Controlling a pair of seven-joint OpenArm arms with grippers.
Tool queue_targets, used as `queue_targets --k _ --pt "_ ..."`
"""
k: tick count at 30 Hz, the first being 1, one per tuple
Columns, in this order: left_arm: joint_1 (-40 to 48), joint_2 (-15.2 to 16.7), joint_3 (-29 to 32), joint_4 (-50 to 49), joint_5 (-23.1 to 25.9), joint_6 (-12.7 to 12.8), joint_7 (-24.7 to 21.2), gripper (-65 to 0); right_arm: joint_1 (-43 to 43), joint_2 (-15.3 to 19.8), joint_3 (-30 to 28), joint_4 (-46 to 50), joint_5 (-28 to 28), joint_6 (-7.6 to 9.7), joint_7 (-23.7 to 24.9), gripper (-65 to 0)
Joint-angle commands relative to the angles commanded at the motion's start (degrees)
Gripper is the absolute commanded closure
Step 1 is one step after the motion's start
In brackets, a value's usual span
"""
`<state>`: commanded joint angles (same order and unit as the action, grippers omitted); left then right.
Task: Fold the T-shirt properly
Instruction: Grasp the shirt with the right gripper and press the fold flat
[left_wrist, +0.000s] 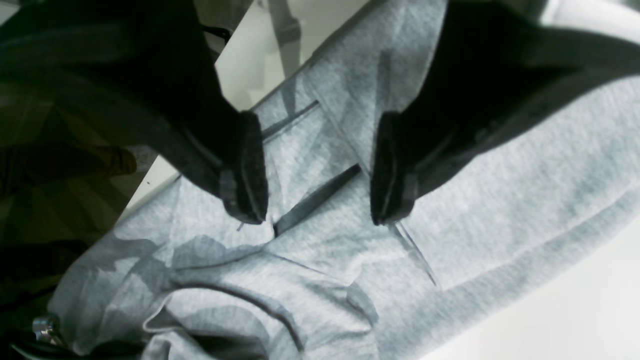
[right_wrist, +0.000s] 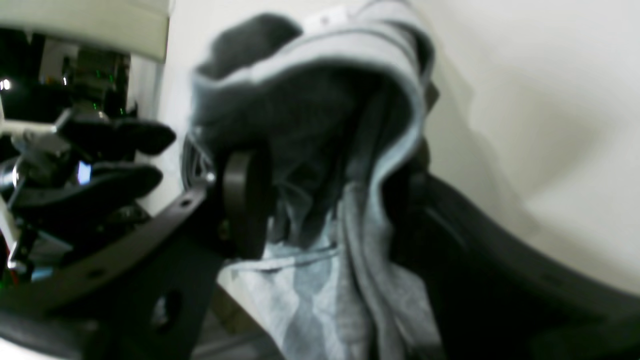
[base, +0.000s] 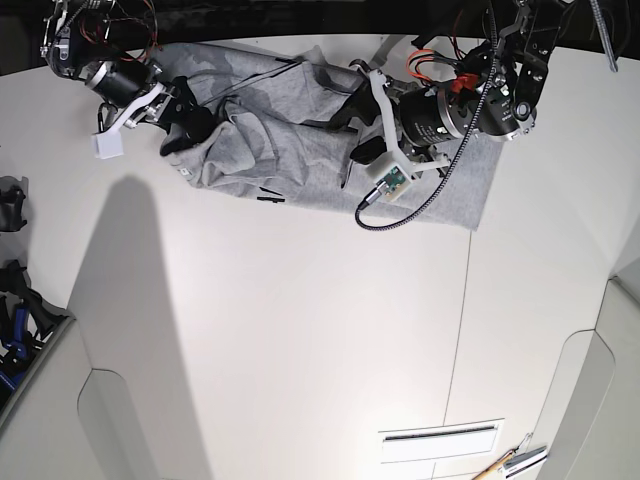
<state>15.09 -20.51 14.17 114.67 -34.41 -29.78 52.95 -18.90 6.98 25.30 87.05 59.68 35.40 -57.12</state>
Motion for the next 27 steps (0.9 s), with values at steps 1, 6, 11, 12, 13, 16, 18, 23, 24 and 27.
queue_targets --k 1,6,11,12,13,16,18,23,24,27 --pt "0.0 -0.02 0.0 0.0 0.0 -0.02 0.04 -36.1 -0.02 0.46 0.55 0.02 1.16 0.0 -1.4 -33.0" --pt "0.02 -0.46 0.0 0.0 -0.02 0.0 0.0 -36.1 -0.04 2.51 7.21 0.07 9.42 0.7 -8.83 -32.9" --pt "0.0 -0.46 0.0 0.0 -0.09 -0.02 -0.5 -36.1 -0.22 4.13 13.31 1.68 12.39 1.07 -10.29 -32.9" --pt "0.02 -0.44 0.0 0.0 -0.09 -0.02 -0.52 -36.1 -0.55 4.15 13.68 2.73 13.18 1.07 -10.45 -32.9" --pt "0.0 -0.44 0.0 0.0 -0.07 -0.02 -0.68 -36.1 -0.98 4.09 13.75 4.37 13.73 1.07 -10.45 -32.8" --pt "0.0 -0.46 0.0 0.0 0.17 -0.02 -2.16 -36.1 -1.84 3.72 13.75 11.45 14.51 1.03 -10.64 -18.4" --pt "0.02 -0.48 0.0 -0.02 1.73 0.0 -2.58 -36.1 -1.75 2.51 13.49 17.16 14.95 1.05 -10.6 -12.6" --pt "0.0 -0.44 0.0 -0.33 3.78 0.66 -2.67 -36.1 -0.5 -2.54 8.0 23.56 10.93 0.79 -5.88 -11.7" --pt "0.0 -0.44 0.0 -0.33 3.78 0.66 -2.82 -36.1 0.17 -3.3 5.6 23.04 8.68 0.59 -4.74 -9.4" --pt "0.02 -0.42 0.0 -0.33 3.39 0.66 -3.02 -36.1 1.4 -3.98 -1.95 20.79 -1.14 0.44 0.52 0.0"
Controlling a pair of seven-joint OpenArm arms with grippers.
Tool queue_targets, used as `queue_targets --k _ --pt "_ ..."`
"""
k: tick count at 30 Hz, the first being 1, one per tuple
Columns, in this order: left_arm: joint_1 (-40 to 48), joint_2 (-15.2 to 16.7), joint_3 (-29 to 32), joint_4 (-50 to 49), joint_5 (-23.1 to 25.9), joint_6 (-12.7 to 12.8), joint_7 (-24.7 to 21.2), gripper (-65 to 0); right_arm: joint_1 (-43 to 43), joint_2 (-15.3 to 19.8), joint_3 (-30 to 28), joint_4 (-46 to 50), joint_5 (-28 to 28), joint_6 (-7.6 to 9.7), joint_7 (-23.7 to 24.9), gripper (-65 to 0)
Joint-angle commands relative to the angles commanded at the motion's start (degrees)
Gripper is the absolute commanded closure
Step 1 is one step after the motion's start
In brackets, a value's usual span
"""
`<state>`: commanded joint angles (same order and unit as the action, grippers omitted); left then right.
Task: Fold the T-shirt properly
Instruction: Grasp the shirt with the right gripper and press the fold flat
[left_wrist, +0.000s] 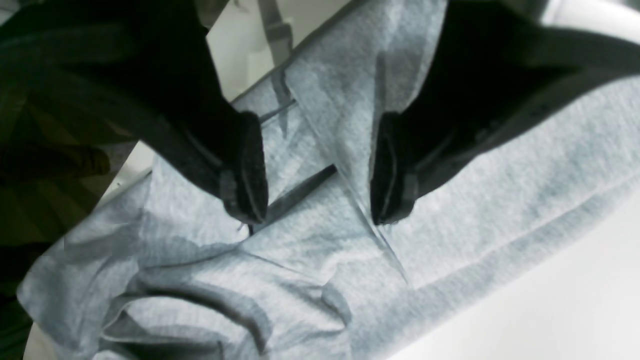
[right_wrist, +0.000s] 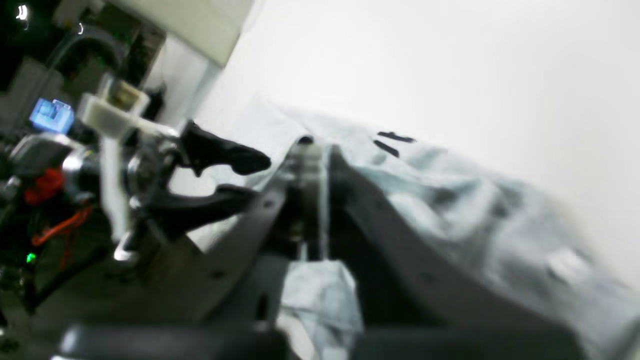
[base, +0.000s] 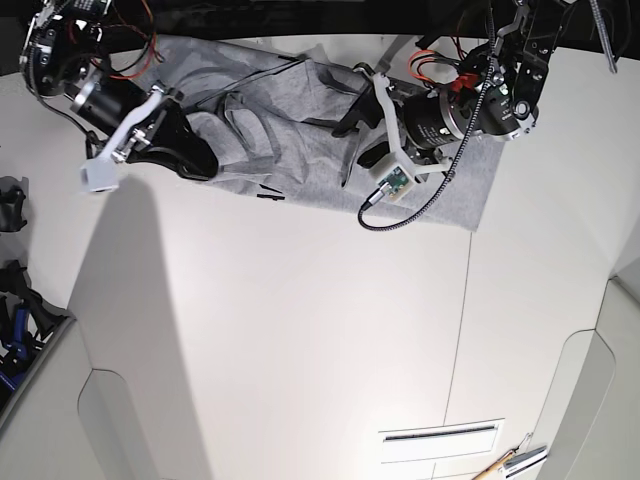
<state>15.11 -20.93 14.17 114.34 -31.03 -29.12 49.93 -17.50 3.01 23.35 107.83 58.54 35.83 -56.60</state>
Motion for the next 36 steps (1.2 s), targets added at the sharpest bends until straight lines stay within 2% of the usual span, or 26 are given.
queue_targets --k 2,3,4,6,10,15,18,23,26,28,30,32,33,36 --pt "0.02 -0.02 0.0 0.0 0.02 0.0 0.04 -36.1 0.0 0.02 -3.32 -2.4 -9.51 -0.07 6.32 0.0" --pt "0.04 -0.04 0.0 0.0 0.02 0.0 0.04 -36.1 0.0 0.0 -4.17 -3.67 -13.53 -0.76 8.41 0.0" --pt "0.11 -0.04 0.0 0.0 0.02 0.0 0.04 -36.1 -0.02 0.0 -4.42 -5.05 -15.76 -1.36 9.33 0.0" --pt "0.15 -0.07 0.0 0.0 0.26 0.0 0.09 -36.1 -0.15 0.02 -4.0 -7.52 -16.57 -1.36 9.6 0.0" --pt "0.31 -0.04 0.0 0.0 0.48 0.0 0.68 -36.1 -0.13 0.15 -2.69 -12.5 -16.57 -1.33 11.89 0.0" --pt "0.28 0.0 0.0 0.0 0.44 0.26 0.42 -36.1 1.46 1.64 -2.69 -18.43 -15.47 -1.33 11.8 0.0" --pt "0.28 -0.04 0.0 0.0 0.46 0.59 0.46 -36.1 1.6 2.62 -2.69 -17.68 -9.38 -1.29 11.43 0.0" --pt "0.28 -0.04 0.0 0.0 0.48 1.51 0.48 -36.1 1.6 2.64 -0.31 -10.97 -1.46 -0.92 4.39 0.0" --pt "0.28 -0.04 0.0 0.02 0.46 1.49 0.48 -36.1 1.6 2.69 5.14 -6.23 -1.14 -0.92 2.69 0.0" --pt "0.31 -0.04 0.0 0.02 0.42 1.49 0.48 -36.1 1.57 2.71 13.2 -4.31 -1.09 -0.92 1.77 0.0" --pt "0.31 -0.04 0.0 0.04 0.42 1.49 0.48 -36.1 1.05 4.11 18.99 -4.7 -1.05 -0.94 -0.39 0.0" --pt "0.24 0.0 0.0 0.02 0.42 1.49 0.39 -36.1 -0.61 5.99 21.75 -5.84 -0.57 -1.09 -0.68 0.0" --pt "0.13 0.0 0.0 0.02 0.39 1.46 0.2 -36.1 -1.49 6.93 22.08 -6.67 -0.44 -1.09 -0.66 -5.0" --pt "0.13 0.07 0.0 0.02 0.42 1.46 -0.66 -36.1 -2.91 8.81 22.05 -10.75 -0.37 -1.14 -0.63 -31.0"
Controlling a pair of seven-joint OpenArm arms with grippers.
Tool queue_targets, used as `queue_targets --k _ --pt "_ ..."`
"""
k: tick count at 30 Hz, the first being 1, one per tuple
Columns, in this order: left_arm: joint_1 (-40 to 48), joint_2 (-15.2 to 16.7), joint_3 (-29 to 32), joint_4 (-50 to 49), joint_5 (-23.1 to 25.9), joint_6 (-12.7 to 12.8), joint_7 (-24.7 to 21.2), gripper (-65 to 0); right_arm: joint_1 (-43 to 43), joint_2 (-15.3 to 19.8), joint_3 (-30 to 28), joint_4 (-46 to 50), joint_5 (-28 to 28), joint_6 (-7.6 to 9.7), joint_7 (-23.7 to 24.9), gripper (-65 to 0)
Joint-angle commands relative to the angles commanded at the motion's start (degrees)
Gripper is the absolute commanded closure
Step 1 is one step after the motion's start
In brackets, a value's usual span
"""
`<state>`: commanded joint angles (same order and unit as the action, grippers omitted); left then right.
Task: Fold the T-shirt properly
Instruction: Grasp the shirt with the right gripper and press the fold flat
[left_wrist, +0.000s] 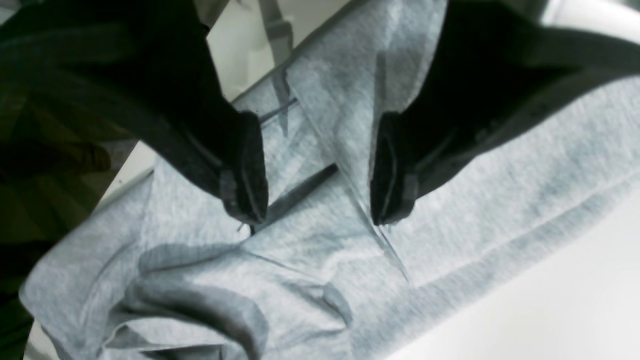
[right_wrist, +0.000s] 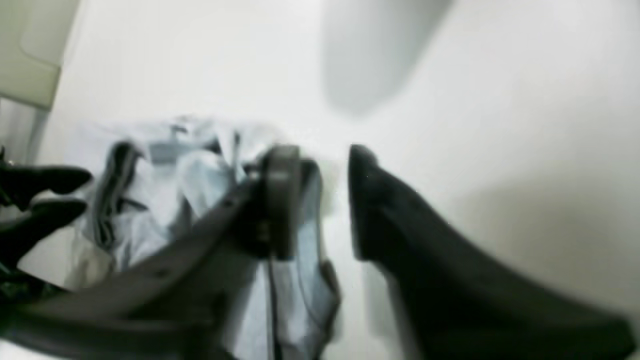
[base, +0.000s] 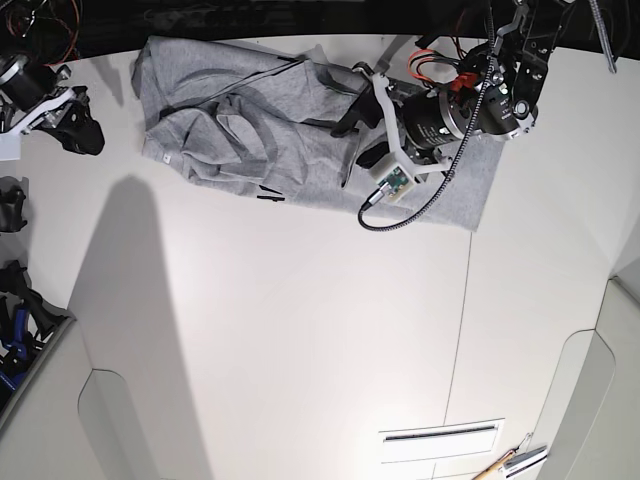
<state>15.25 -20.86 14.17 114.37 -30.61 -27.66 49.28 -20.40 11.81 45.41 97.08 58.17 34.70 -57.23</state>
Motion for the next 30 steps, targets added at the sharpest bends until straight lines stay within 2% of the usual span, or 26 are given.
queue_targets --k 1,2,6,9,15,19,22,30 --pt "0.0 0.15 0.0 0.0 0.02 0.0 0.0 -36.1 -0.11 0.17 -0.02 -2.29 0.26 -0.02 -0.02 -35.6" --pt "-0.02 0.26 0.0 0.02 0.0 0.0 -0.04 -36.1 -0.09 0.31 -0.15 -5.01 1.33 0.0 -0.07 -36.2" --pt "-0.02 0.22 0.0 0.0 0.02 0.0 -0.2 -36.1 1.33 0.44 -2.62 -16.44 5.68 0.28 -1.4 -36.2" --pt "0.0 0.24 0.0 0.0 0.04 0.0 -0.2 -36.1 2.64 0.39 -6.23 -20.94 8.61 1.16 -3.45 -36.0" --pt "-0.02 0.24 0.0 0.0 0.04 0.0 -0.22 -36.1 2.8 0.35 -15.98 -20.96 9.33 1.55 -4.11 -36.0" --pt "-0.02 0.22 0.0 0.0 0.07 0.0 -0.2 -36.1 2.91 -1.25 -19.71 -19.54 8.61 1.55 -4.13 -36.0" --pt "-0.02 0.22 0.0 0.0 0.07 0.0 -0.2 -36.1 2.89 -2.84 -19.98 -16.33 7.56 1.51 -4.31 -36.0" --pt "-0.02 0.22 0.0 0.0 1.53 0.0 -0.2 -36.1 2.91 -2.97 -18.64 -7.56 7.41 1.09 -5.6 -36.0"
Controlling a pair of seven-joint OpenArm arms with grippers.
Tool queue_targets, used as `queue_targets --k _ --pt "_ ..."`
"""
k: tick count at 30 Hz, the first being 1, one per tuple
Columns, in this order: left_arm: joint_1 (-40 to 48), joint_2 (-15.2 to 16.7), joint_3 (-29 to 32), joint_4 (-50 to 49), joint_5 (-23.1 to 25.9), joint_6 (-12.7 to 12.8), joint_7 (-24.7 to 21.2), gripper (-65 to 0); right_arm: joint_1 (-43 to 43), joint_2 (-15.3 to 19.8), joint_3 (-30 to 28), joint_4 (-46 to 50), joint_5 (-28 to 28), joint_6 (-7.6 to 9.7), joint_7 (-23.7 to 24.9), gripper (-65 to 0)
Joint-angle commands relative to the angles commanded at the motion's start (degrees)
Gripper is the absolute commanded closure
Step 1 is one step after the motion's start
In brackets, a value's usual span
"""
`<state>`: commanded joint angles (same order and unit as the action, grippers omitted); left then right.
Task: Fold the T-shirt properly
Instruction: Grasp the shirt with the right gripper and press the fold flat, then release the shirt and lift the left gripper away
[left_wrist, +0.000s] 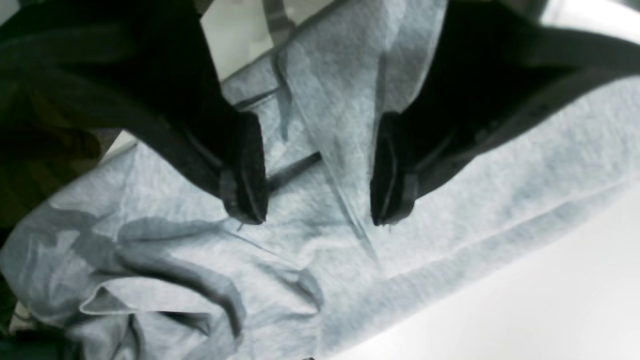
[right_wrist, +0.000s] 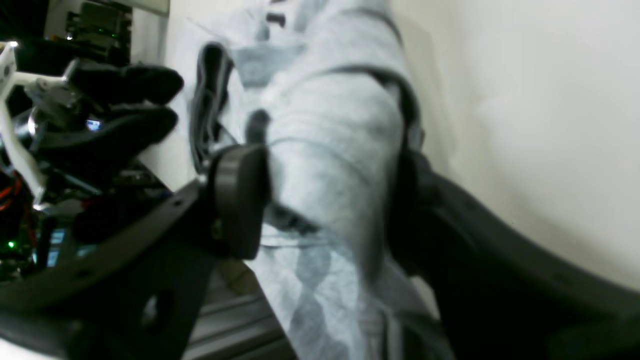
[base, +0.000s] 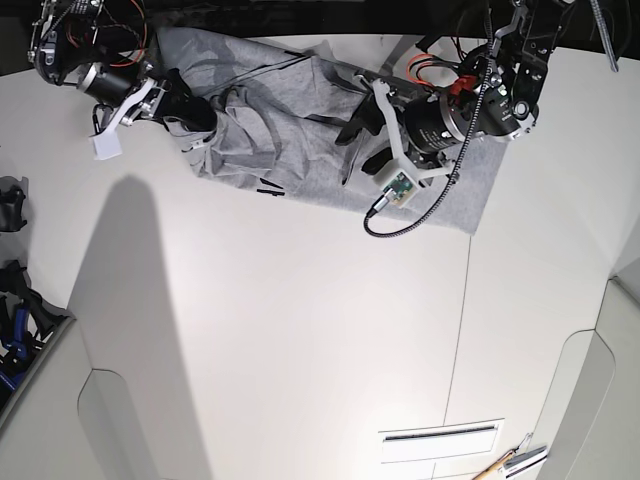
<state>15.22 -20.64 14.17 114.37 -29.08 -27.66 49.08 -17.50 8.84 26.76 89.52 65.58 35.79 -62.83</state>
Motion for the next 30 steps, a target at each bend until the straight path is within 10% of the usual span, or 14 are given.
queue_targets --k 15,22,30 --pt "-2.99 0.0 0.0 0.0 -0.57 0.02 -0.61 -36.1 -0.2 -0.15 -6.97 -0.94 -7.41 -0.68 4.83 -35.9" --pt "-2.97 0.0 -0.83 2.05 -0.61 0.02 -0.61 -36.1 -0.15 -0.13 -8.02 -0.94 -12.24 -1.03 10.69 0.0" --pt "-1.73 -0.04 -12.94 6.36 -0.72 0.24 2.58 -36.1 1.16 1.07 2.93 -0.85 -13.7 -0.85 12.22 0.0"
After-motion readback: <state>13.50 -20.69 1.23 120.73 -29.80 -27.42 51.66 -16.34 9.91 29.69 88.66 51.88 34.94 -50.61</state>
